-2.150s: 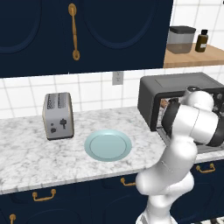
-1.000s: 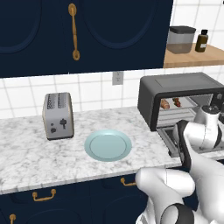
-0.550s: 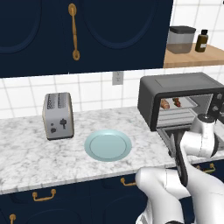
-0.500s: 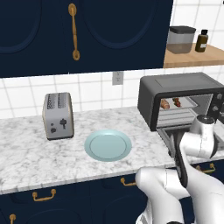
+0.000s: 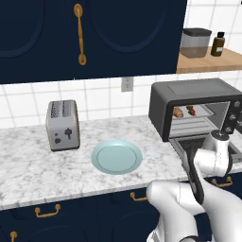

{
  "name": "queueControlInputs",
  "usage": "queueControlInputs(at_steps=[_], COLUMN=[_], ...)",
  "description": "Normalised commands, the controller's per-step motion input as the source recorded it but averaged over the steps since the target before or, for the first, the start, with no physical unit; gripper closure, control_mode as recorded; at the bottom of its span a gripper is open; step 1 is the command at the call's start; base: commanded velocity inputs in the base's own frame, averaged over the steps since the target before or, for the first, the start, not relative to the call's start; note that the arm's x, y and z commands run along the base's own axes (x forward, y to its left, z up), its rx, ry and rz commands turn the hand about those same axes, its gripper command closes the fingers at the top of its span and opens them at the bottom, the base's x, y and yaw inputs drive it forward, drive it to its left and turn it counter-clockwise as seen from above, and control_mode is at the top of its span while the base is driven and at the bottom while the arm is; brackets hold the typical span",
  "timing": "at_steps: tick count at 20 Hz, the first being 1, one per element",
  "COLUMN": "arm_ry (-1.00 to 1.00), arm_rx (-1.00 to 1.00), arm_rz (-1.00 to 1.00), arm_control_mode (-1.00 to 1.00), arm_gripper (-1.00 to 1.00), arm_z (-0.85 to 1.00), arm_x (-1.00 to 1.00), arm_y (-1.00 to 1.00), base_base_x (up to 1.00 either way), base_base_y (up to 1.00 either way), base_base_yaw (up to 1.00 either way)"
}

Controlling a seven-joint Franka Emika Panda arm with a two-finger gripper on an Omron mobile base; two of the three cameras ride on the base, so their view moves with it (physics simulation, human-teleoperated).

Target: Pick up the kebab skewer and baguette bread, and place them inside the toaster oven. Close the toaster oven door and start by setting the timer.

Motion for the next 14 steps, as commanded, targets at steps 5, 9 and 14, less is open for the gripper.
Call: queueControlInputs(at_steps=[5,9,14], arm_ry=[0.01,0.05,0.00], arm_rx=[0.00,0.00,0.00], arm_rz=[0.09,0.04,0.00], arm_control_mode=[-1.00,-1.00,-1.00], arm_gripper=[-1.00,-1.00,-1.00], arm_z=[-0.25,-0.18,-0.07], arm_x=[0.09,0.00,0.15], arm_y=[0.00,0.00,0.00], base_base_x=[0.00,0.00,0.00], base_base_y=[0.00,0.00,0.00], base_base_yaw=[0.00,0.00,0.00])
